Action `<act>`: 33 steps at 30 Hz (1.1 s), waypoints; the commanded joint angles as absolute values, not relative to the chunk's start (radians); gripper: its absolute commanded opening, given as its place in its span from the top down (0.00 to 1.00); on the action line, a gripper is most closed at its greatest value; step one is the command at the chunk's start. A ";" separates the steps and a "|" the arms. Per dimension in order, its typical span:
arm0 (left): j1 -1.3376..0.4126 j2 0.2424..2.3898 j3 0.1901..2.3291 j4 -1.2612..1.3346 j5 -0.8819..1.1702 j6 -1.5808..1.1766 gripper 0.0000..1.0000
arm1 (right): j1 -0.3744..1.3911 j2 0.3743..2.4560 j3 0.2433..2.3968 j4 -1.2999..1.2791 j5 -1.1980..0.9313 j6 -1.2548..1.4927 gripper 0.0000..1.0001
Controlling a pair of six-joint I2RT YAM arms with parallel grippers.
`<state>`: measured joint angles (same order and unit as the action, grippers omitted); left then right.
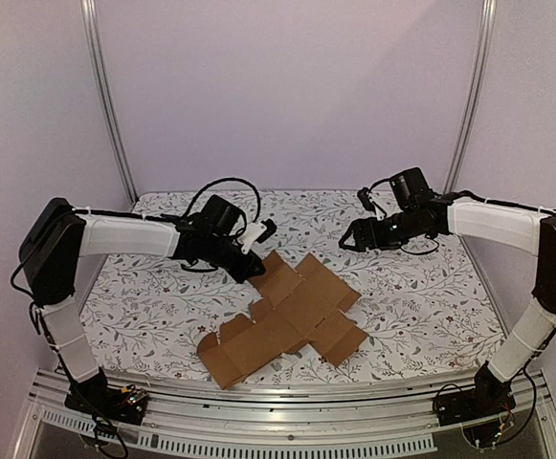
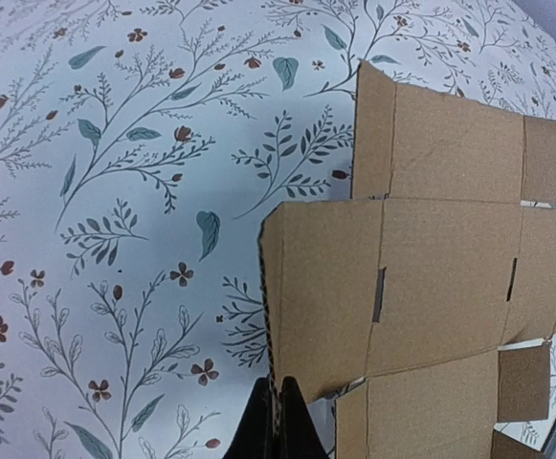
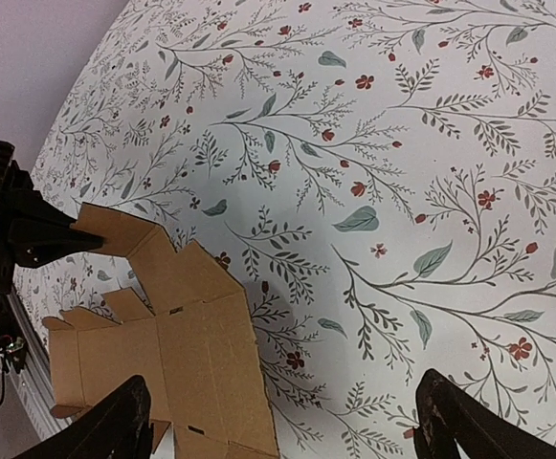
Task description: Fold the paper box
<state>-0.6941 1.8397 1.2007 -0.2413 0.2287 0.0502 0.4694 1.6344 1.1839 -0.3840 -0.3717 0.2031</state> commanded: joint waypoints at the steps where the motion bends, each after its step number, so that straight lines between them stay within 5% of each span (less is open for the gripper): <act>1: -0.676 1.751 1.067 -0.019 0.246 -0.100 1.00 | 0.459 1.696 1.229 -0.417 -0.472 0.157 0.06; 13: -0.672 1.601 0.884 0.156 0.231 -0.161 1.00 | 0.451 1.819 1.302 -0.472 -0.683 0.141 0.17; 33: -0.667 1.587 0.850 0.193 0.235 -0.158 1.00 | 0.461 1.849 1.307 -0.524 -0.802 0.075 0.69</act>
